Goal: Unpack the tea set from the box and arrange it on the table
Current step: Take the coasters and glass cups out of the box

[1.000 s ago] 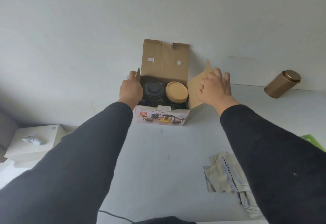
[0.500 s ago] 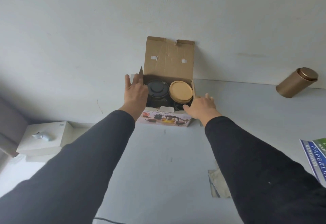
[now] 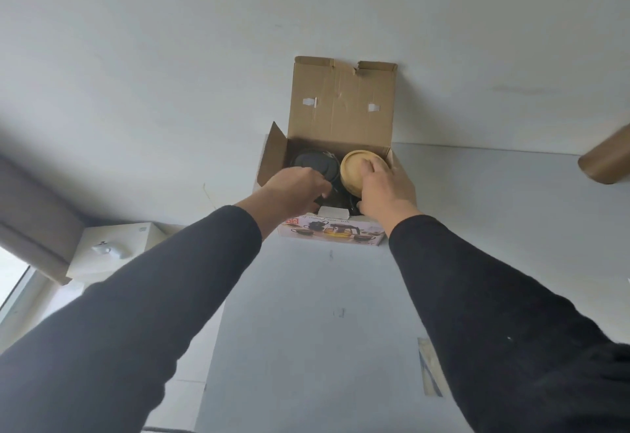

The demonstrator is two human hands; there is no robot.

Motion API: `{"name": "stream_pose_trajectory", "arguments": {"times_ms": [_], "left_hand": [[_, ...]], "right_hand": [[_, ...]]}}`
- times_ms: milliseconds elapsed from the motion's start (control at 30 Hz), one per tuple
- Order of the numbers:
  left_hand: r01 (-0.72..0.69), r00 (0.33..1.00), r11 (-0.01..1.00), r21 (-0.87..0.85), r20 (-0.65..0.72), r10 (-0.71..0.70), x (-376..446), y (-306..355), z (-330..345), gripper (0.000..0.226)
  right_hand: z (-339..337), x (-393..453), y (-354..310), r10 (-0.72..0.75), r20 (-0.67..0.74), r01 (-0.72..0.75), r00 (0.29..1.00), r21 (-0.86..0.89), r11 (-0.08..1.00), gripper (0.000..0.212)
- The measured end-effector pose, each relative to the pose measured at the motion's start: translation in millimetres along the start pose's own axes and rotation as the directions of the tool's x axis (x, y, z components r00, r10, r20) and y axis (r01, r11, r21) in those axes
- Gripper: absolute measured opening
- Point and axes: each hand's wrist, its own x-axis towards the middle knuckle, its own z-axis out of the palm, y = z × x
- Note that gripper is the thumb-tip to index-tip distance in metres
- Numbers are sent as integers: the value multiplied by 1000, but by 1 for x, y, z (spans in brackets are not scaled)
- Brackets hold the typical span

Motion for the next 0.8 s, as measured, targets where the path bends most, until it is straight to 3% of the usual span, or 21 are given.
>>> {"name": "stream_pose_trajectory", "arguments": {"times_ms": [100, 333, 467, 800], "left_hand": [[27, 993, 999, 19, 114, -29, 8, 6, 2, 41], [-107, 969, 983, 150, 237, 69, 23, 10, -9, 45], [-143, 967, 979, 149, 232, 106, 27, 12, -11, 49], [-131, 979, 976, 175, 176, 100, 29, 12, -1, 36]], "right_hand": [[-6, 1, 0, -10, -2, 10, 1000, -17, 1000, 67], [-9, 7, 1, -24, -25, 25, 999, 21, 999, 61], [-10, 10, 2, -8, -80, 14, 997, 72, 997, 49], [-3, 11, 6, 1, -144, 14, 990, 106, 994, 45]]}}
